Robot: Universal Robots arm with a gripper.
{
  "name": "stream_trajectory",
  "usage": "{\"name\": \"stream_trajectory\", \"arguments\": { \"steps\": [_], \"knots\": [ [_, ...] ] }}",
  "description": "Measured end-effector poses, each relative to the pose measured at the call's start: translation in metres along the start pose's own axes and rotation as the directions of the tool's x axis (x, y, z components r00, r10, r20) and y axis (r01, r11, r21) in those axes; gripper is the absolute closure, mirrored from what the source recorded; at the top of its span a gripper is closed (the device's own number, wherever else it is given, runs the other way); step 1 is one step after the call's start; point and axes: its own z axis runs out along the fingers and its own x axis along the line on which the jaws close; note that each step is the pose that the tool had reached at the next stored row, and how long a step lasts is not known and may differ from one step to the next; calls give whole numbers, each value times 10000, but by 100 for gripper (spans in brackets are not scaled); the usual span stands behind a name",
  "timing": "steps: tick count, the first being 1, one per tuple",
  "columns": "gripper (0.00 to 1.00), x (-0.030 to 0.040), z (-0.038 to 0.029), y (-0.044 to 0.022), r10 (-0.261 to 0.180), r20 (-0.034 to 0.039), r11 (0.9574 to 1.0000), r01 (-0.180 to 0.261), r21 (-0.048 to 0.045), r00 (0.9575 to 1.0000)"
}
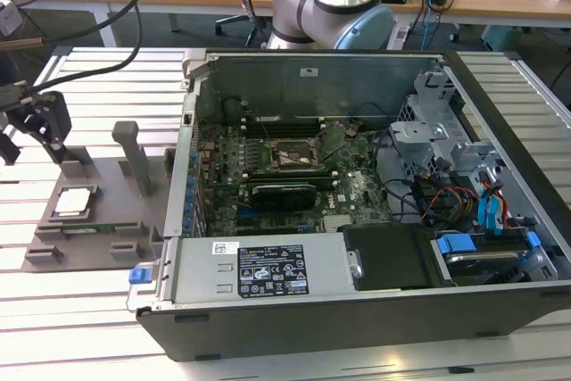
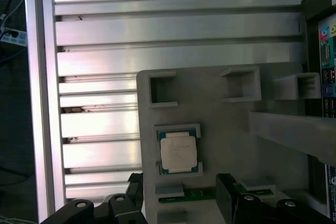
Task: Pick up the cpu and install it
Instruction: 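Pick up the cpu and move it towards the insertion slot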
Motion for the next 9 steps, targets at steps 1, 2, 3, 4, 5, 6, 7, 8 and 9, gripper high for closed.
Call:
{"name": "stream_trajectory", "arguments": {
  "steps": [1,2,3,4,5,6,7,8,9],
  "knots": [
    [34,0,5,0,0,-1,10000,0,1,10000],
    [34,0,10,0,0,-1,10000,0,1,10000],
    [34,1,16,0,0,-1,10000,0,0,10000],
    [34,0,21,0,0,0,10000,0,0,10000],
    [34,1,33,0,0,0,10000,0,0,10000],
    [34,1,40,0,0,-1,10000,0,0,10000],
    [34,1,46,0,0,-1,10000,0,0,10000],
    [34,1,53,0,0,0,10000,0,0,10000],
    [34,1,57,0,0,-1,10000,0,1,10000]
  ]
}}
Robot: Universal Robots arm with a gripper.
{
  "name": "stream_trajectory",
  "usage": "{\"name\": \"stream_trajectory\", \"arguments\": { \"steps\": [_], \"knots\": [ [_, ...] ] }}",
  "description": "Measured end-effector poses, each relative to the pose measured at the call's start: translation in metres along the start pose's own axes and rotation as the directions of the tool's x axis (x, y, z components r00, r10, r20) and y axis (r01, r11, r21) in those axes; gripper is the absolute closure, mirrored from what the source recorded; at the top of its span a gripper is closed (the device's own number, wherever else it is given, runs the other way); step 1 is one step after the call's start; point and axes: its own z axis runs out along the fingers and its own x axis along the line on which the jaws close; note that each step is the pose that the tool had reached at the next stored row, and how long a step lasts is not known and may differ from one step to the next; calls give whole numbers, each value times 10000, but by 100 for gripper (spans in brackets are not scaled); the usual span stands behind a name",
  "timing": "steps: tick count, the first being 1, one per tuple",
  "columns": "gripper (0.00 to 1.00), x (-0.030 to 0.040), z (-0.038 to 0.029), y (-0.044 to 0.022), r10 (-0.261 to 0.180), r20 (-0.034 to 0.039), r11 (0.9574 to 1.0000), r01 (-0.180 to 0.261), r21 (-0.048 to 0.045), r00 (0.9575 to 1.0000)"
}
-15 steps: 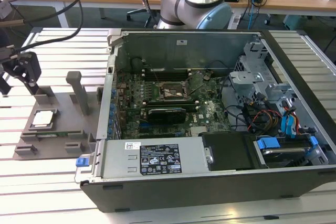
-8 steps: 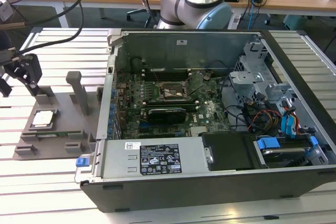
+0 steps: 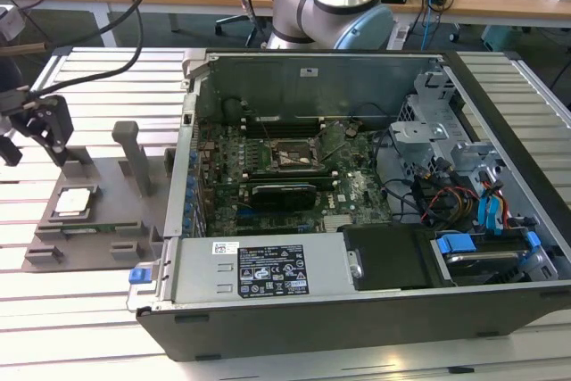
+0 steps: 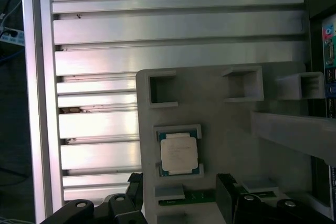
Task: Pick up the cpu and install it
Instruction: 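Pick up the cpu and move it towards the insertion slot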
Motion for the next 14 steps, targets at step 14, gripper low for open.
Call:
{"name": "stream_trajectory", "arguments": {
  "steps": [14],
  "knots": [
    [34,2,89,1,0,0,10000,0,-1,10000]
  ]
}}
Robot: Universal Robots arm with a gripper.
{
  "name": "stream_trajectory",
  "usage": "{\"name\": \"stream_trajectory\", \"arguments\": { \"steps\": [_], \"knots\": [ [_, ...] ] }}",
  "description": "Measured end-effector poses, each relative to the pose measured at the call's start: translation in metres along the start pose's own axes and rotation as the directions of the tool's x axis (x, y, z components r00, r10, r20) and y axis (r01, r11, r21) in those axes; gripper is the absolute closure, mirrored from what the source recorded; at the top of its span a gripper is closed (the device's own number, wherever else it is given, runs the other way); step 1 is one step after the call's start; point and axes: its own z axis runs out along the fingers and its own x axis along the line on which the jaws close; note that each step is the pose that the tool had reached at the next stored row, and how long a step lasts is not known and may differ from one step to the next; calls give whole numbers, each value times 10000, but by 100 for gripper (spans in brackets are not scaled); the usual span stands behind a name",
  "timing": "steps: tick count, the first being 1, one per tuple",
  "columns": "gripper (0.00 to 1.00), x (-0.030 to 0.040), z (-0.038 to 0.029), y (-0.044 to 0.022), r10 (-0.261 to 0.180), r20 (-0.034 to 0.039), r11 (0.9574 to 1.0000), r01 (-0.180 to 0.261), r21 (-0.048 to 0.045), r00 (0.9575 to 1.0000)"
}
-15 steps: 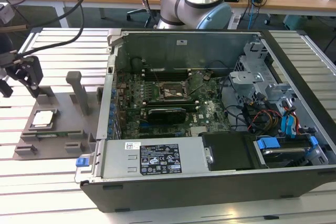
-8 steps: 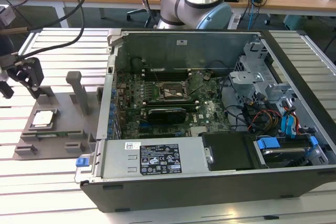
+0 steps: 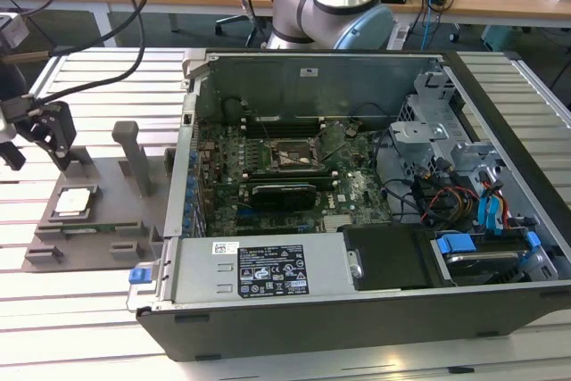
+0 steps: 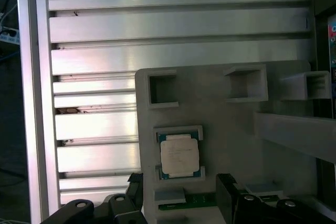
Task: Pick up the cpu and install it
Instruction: 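Pick up the cpu and move it towards the insertion slot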
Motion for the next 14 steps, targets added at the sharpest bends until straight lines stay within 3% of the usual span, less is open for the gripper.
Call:
{"name": "stream_trajectory", "arguments": {
  "steps": [6,9,14],
  "knots": [
    [34,1,35,0,0,-1,10000,0,1,10000],
    [34,6,240,2,0,1,10000,0,0,10000],
    [34,8,282,2,0,0,10000,0,1,10000]
  ]
}}
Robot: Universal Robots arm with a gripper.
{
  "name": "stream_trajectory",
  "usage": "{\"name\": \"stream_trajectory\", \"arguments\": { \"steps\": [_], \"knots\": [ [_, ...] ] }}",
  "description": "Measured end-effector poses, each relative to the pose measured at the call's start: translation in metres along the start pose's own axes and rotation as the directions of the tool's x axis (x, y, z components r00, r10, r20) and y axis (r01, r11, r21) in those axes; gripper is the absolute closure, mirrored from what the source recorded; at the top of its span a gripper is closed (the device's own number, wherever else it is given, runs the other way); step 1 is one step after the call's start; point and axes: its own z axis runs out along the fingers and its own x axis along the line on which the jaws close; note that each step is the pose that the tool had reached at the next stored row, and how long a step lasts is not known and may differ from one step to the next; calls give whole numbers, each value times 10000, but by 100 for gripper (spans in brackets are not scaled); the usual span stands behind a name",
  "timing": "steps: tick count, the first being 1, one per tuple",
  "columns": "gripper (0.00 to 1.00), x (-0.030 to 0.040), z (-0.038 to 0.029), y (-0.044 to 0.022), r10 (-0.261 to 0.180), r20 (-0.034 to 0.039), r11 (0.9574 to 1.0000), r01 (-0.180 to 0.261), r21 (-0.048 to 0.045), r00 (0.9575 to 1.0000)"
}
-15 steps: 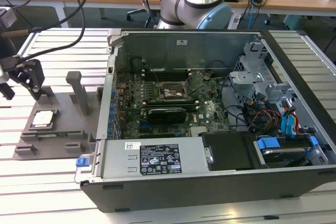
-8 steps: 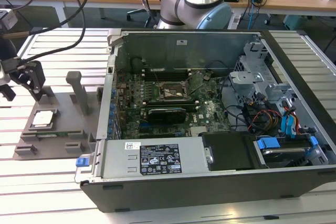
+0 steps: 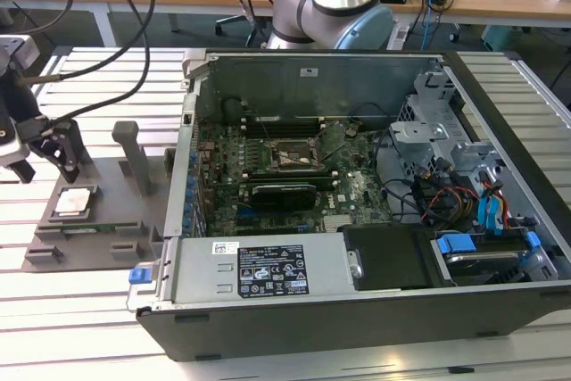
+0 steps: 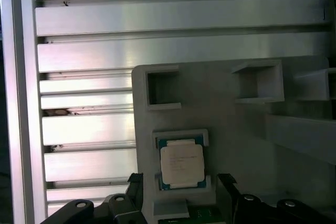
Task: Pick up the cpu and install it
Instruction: 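Pick up the cpu and move it towards the insertion slot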
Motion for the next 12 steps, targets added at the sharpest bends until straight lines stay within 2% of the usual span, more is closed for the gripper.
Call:
{"name": "stream_trajectory", "arguments": {
  "steps": [8,9,10,12],
  "knots": [
    [34,2,96,1,0,1,10000,0,10,10000],
    [34,2,107,2,-4,2,10000,4,43,10000],
    [34,-3,125,1,-29,6,9999,29,155,10000],
    [34,-18,161,2,-104,13,9997,104,226,9999]
  ]
}}
